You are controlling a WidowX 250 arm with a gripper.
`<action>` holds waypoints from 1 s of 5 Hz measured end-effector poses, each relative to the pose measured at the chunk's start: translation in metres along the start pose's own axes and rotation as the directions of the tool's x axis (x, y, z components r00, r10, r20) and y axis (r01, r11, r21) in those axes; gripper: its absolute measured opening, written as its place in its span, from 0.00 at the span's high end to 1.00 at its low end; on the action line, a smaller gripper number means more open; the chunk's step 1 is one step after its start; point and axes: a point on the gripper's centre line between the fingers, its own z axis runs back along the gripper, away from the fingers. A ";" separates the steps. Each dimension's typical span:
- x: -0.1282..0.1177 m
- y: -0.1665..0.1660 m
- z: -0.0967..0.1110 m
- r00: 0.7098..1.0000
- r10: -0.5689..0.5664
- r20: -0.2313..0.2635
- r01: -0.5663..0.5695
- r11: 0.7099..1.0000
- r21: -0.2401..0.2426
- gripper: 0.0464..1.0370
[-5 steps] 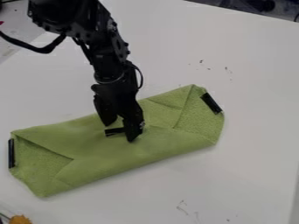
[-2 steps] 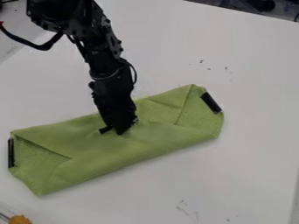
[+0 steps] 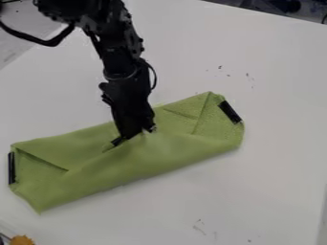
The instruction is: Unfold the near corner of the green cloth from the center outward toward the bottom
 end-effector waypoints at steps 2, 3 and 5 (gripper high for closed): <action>-0.002 -0.031 0.023 0.999 -0.027 0.025 0.027 1.000 -0.010 0.99; -0.017 -0.051 0.012 1.000 -0.011 0.027 0.014 0.995 -0.104 0.99; -0.034 -0.074 -0.002 0.997 0.017 0.077 -0.003 0.984 -0.179 0.99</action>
